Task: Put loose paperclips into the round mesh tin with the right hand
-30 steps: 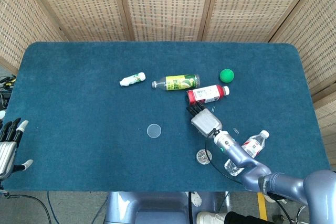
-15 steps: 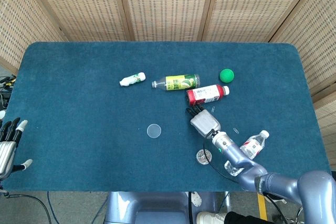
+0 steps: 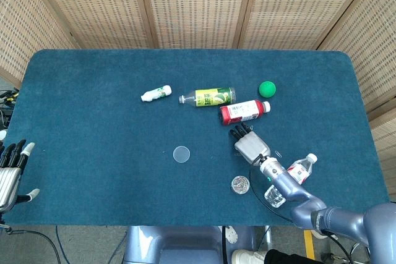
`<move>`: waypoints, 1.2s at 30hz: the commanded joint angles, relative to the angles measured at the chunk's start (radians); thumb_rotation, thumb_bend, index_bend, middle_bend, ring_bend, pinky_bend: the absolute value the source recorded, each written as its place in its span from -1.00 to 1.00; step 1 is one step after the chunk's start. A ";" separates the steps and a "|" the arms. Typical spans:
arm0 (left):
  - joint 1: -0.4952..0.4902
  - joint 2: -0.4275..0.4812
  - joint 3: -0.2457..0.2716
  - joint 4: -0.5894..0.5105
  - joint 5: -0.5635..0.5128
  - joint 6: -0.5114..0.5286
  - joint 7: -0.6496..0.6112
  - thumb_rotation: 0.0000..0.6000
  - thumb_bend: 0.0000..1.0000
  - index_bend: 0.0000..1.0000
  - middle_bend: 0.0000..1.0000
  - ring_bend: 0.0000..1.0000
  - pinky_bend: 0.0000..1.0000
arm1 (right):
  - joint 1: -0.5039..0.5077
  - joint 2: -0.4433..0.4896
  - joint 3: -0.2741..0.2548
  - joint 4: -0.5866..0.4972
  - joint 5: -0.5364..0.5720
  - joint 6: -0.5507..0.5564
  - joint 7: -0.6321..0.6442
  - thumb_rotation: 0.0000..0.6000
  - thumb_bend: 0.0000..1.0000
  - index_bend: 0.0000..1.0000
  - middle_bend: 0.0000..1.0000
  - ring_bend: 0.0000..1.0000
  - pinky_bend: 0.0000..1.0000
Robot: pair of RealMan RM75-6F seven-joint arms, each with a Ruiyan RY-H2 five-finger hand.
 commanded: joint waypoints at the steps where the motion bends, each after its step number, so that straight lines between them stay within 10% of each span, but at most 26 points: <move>1: 0.001 -0.001 0.003 -0.002 0.007 0.003 0.003 1.00 -0.89 -1.00 -1.00 -1.00 -1.00 | -0.013 0.029 -0.003 -0.038 -0.004 0.026 -0.007 1.00 0.35 0.01 -0.86 -1.00 -1.00; 10: 0.002 0.000 0.005 -0.003 0.010 0.002 0.002 1.00 -0.89 -1.00 -1.00 -1.00 -1.00 | -0.049 0.041 0.086 -0.123 0.094 0.061 0.152 1.00 -0.33 0.01 -0.86 -1.00 -1.00; 36: -0.001 0.006 0.002 -0.002 0.000 -0.007 -0.009 1.00 -0.89 -1.00 -1.00 -1.00 -1.00 | -0.007 -0.044 0.113 -0.107 0.393 0.028 0.113 1.00 -0.33 0.00 -0.86 -1.00 -1.00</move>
